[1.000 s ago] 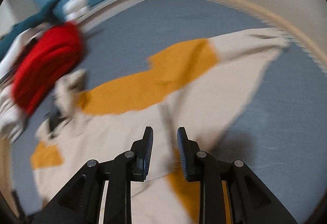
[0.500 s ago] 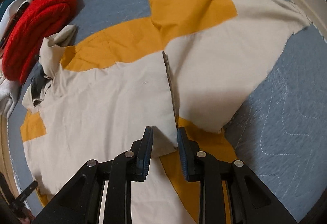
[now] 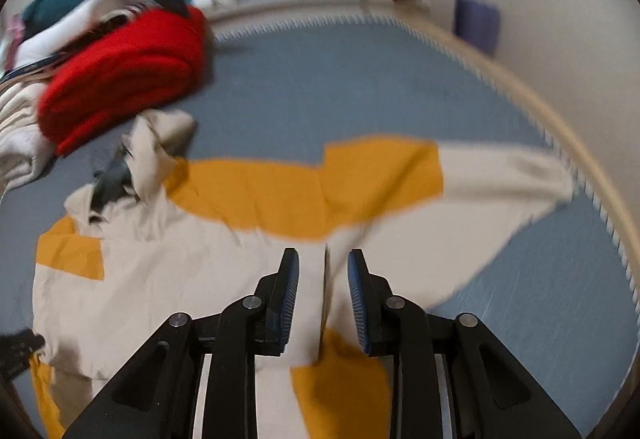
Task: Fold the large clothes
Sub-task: 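Move the right gripper to the cuff of the other sleeve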
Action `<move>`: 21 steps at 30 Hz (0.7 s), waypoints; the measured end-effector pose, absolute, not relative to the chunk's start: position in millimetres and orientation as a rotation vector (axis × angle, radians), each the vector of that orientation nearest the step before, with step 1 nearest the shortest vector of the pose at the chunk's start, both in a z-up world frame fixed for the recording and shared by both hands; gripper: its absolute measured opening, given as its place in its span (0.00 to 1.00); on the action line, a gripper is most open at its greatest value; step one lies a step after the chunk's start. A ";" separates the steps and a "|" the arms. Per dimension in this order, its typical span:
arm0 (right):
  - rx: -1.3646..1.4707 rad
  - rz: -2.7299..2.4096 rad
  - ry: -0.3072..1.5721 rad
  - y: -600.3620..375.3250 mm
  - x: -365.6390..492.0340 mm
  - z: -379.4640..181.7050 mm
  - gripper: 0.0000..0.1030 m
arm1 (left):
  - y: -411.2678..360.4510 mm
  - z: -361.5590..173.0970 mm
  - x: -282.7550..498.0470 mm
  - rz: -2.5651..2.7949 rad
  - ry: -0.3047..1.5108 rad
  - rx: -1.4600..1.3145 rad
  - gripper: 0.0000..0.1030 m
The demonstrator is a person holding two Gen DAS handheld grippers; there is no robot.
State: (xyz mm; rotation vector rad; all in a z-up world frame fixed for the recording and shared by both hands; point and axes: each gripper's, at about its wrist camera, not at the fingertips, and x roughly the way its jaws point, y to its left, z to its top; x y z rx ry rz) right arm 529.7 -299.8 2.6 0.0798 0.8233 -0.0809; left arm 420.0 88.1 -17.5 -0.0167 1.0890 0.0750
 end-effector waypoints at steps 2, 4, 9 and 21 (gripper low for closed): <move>0.052 -0.096 0.764 -305.3 526.9 16.5 0.75 | 78.1 -11.4 424.0 0.063 1.067 -0.011 0.53; 0.045 -0.128 0.711 -316.1 523.5 26.7 0.94 | 70.9 -8.0 424.0 0.036 1.051 -0.008 0.55; 0.099 -0.175 0.730 -348.0 526.1 30.8 0.94 | 63.5 -8.9 433.0 0.005 1.052 0.006 0.57; 0.174 -0.273 0.754 -428.7 536.6 2.9 0.93 | 51.1 -15.0 437.3 -0.027 1.054 0.015 0.57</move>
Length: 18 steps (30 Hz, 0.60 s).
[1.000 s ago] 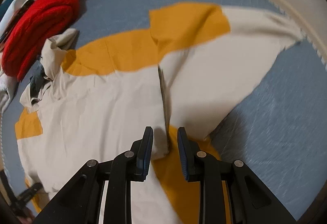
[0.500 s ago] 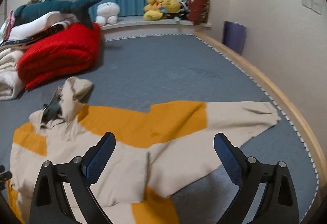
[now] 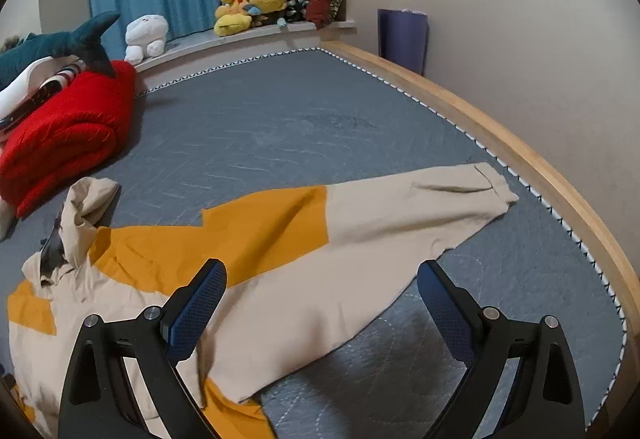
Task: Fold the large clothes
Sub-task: 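Move the right gripper to the cuff of the other sleeve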
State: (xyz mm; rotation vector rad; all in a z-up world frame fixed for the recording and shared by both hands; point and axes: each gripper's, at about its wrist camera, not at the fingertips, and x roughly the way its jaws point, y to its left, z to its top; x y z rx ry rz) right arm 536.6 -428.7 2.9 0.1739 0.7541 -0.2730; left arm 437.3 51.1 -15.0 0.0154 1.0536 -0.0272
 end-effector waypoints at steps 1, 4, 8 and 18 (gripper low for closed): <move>0.186 -0.264 0.761 -433.3 538.0 0.2 0.93 | 50.1 -15.4 437.3 -0.033 1.055 0.015 0.57; 0.265 -0.217 0.784 -446.2 541.6 -7.9 0.92 | 48.8 -14.8 438.1 -0.037 1.053 0.020 0.57; 0.274 -0.229 0.784 -464.2 543.8 -14.3 0.87 | 51.7 -8.3 440.2 -0.023 1.029 0.042 0.57; 0.465 -0.314 0.776 -562.3 546.6 -43.8 0.25 | 59.8 -12.1 443.6 -0.032 1.047 0.016 0.57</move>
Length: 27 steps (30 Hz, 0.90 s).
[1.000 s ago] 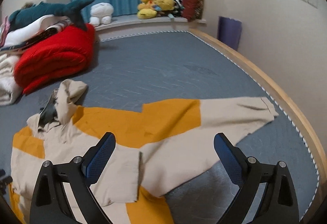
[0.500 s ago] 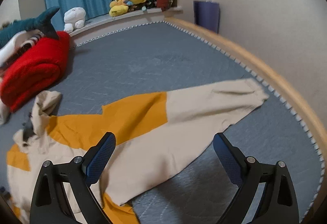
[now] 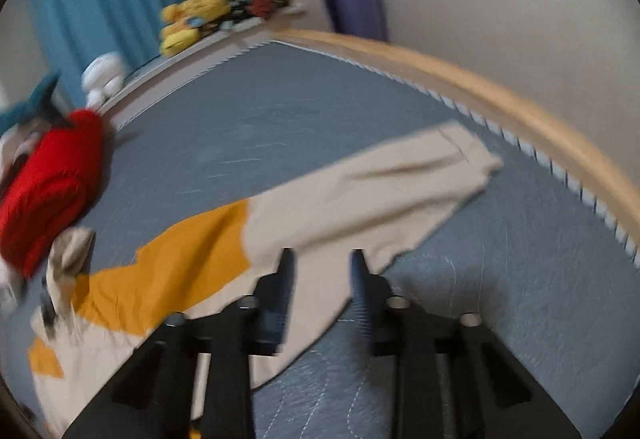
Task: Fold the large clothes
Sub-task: 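Move the right gripper to the cuff of the other sleeve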
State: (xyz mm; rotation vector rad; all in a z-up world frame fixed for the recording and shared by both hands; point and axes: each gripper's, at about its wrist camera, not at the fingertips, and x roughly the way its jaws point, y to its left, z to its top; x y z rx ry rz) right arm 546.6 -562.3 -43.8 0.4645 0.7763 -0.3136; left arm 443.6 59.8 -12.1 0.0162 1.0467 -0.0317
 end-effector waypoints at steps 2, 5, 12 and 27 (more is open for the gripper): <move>0.546 -0.330 0.791 -580.6 548.4 -59.2 0.25 | 58.9 -13.6 444.5 -0.034 1.050 0.015 0.57; 0.673 -0.337 0.796 -604.9 551.7 -83.9 0.25 | 58.3 -17.4 446.6 -0.033 1.057 0.022 0.57; 0.919 -0.403 0.773 -670.1 561.0 -136.1 0.26 | 63.4 -27.3 452.7 -0.026 1.080 0.014 0.57; 1.075 -0.400 0.698 -721.0 594.8 -176.0 0.28 | 69.3 -29.7 458.6 -0.025 1.077 0.023 0.57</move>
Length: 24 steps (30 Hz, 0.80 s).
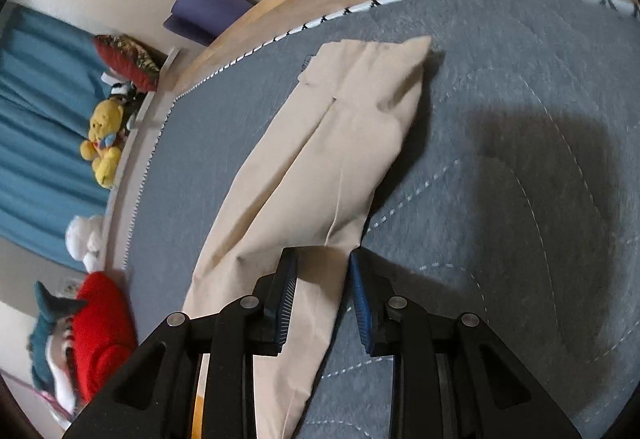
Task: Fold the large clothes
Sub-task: 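Move the right gripper to the cuff of the other sleeve, then close the right gripper on the sleeve cuff and lift it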
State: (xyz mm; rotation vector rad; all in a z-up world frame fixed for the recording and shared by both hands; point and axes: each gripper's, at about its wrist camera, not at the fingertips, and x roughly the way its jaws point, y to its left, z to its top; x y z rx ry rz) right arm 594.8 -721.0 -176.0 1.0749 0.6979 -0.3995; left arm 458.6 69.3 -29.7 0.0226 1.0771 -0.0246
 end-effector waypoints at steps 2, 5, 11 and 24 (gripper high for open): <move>1.023 -0.418 0.729 -716.1 600.4 -168.2 0.18 | 71.1 -27.8 459.8 -0.025 1.075 0.011 0.57; 0.995 -0.450 0.709 -713.9 600.2 -148.8 0.04 | 75.3 -20.7 460.5 -0.021 1.062 -0.009 0.57; 0.867 -0.391 0.640 -684.5 604.1 -78.2 0.01 | 88.4 2.6 455.5 -0.022 1.016 -0.041 0.57; 0.674 -0.262 0.635 -585.1 606.9 10.8 0.01 | 130.4 33.8 438.8 0.024 0.954 -0.120 0.57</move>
